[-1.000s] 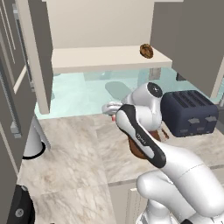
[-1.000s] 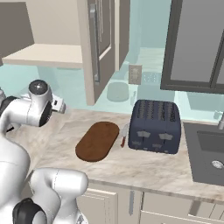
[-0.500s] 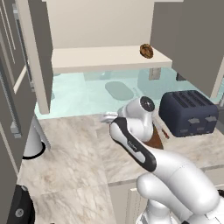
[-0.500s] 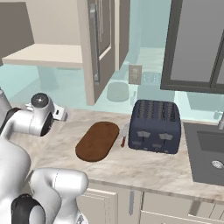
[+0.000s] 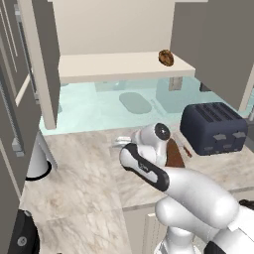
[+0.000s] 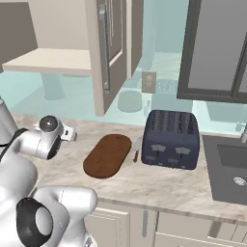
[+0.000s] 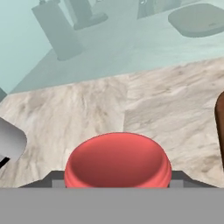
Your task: Pick the bread, place it on the cutting board, pick the jam, place it on the counter, and close the cabinet.
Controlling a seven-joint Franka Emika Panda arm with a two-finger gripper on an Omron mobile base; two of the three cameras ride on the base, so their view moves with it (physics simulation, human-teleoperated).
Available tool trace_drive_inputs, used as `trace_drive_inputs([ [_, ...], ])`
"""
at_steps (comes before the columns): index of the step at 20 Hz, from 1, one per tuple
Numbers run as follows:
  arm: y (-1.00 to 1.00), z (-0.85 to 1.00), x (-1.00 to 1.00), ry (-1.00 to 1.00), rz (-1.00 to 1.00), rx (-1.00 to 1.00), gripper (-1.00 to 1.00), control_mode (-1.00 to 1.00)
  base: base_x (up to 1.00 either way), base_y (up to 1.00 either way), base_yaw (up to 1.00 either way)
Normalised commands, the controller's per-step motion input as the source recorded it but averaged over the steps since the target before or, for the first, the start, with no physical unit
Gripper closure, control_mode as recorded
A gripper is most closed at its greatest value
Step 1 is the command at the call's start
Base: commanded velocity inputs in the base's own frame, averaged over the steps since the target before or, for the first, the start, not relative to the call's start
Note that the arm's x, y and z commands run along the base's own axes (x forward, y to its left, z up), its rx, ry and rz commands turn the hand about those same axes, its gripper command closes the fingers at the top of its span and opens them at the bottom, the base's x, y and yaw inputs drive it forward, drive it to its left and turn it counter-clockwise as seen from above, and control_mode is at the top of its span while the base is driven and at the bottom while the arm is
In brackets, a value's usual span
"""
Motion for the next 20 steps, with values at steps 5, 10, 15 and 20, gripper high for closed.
trace_drive_inputs([
  [5,0.03,-0.42,0.27,0.0,0.0,0.0,1.0,-1.0,0.0,0.0,0.0],
  [10,0.08,-0.36,0.26,0.0,0.0,0.0,1.0,-1.0,0.0,0.0,0.0],
  [15,0.08,-0.31,0.19,0.0,0.0,0.0,1.0,-1.0,0.0,0.0,0.0],
  [20,0.02,-0.3,0.01,0.0,0.0,0.0,1.0,-1.0,0.0,0.0,0.0],
])
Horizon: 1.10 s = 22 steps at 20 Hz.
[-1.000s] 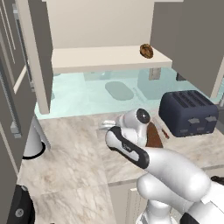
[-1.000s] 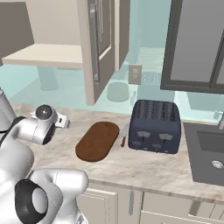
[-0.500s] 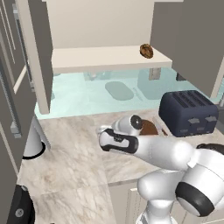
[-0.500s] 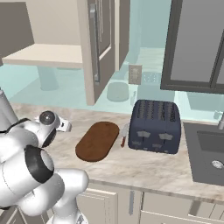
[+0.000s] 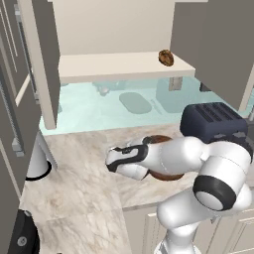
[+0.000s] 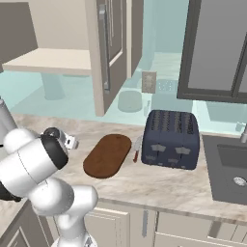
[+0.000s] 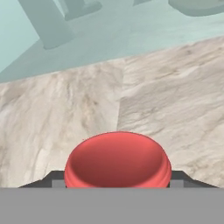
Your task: Pick the bread, place it on the cutting board, pick the jam, place it on the counter, and close the cabinet.
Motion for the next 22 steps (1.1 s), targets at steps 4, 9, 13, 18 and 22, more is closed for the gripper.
trace_drive_inputs([
  [4,0.01,-0.28,0.0,0.0,0.0,0.0,1.0,-1.0,0.0,0.0,0.0],
  [9,0.0,-0.19,0.0,-0.01,0.0,0.0,1.0,-1.0,0.0,0.0,0.0],
  [13,0.0,-0.26,0.0,0.0,0.0,0.0,1.0,-1.0,0.0,0.0,0.0],
  [18,0.0,-0.23,0.0,0.0,0.0,0.0,1.0,-1.0,0.0,0.0,0.0],
  [22,0.0,-0.09,0.0,0.0,0.0,0.0,1.0,-1.0,0.0,0.0,0.0],
])
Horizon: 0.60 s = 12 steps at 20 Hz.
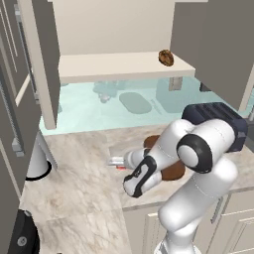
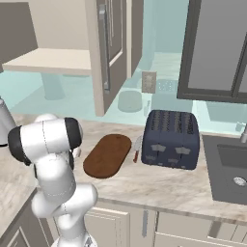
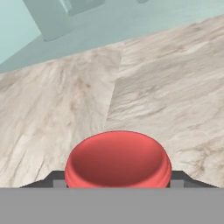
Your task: Pick the bread, place it on the cutting board, pick the jam, place it on the counter, and close the cabinet.
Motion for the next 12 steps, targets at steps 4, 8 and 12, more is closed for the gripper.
trace_drive_inputs([
  [4,0.0,-0.14,0.0,0.0,0.0,0.0,1.0,-1.0,0.0,0.0,0.0],
  [8,0.0,-0.23,0.0,0.0,0.0,0.0,1.0,-1.0,0.0,0.0,0.0],
  [12,0.0,-0.06,0.0,0.0,0.0,0.0,1.0,-1.0,0.0,0.0,0.0],
])
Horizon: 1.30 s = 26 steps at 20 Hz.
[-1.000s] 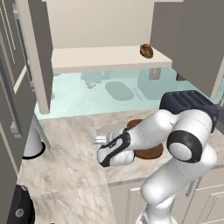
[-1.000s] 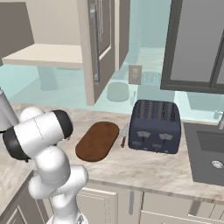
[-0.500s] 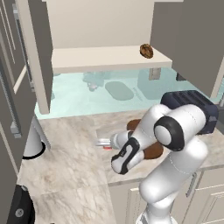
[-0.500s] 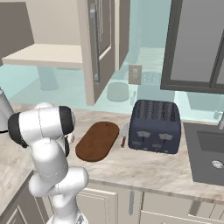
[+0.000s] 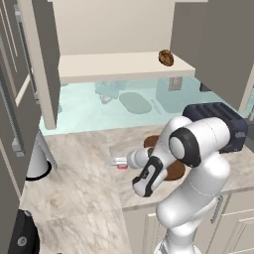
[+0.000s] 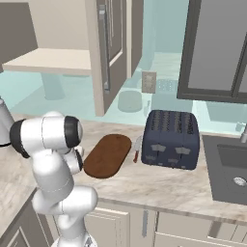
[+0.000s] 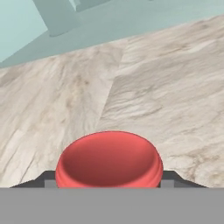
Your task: Pick the bread, place it on the cutting board, pick the jam, place it on the counter, and close the cabinet.
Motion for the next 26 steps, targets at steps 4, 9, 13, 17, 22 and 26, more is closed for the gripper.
trace_drive_inputs([
  [4,0.0,0.0,0.0,0.0,0.0,0.0,-1.0,-1.0,0.0,0.0,0.0],
  [9,0.0,0.0,-0.01,0.0,0.0,0.0,-1.0,-1.0,0.0,0.0,0.0],
  [13,0.0,0.0,-0.27,-0.02,0.0,0.0,-1.0,-1.0,0.0,0.0,0.0],
  [17,0.0,0.18,-0.43,-0.02,0.0,0.0,-1.0,-1.0,0.0,0.0,0.0],
  [22,0.0,0.39,-0.25,-0.02,-0.01,0.0,-1.0,-1.0,0.0,0.0,0.0],
  [26,0.0,0.53,-0.08,0.0,-0.06,0.0,-1.0,-1.0,0.0,0.0,0.0],
])
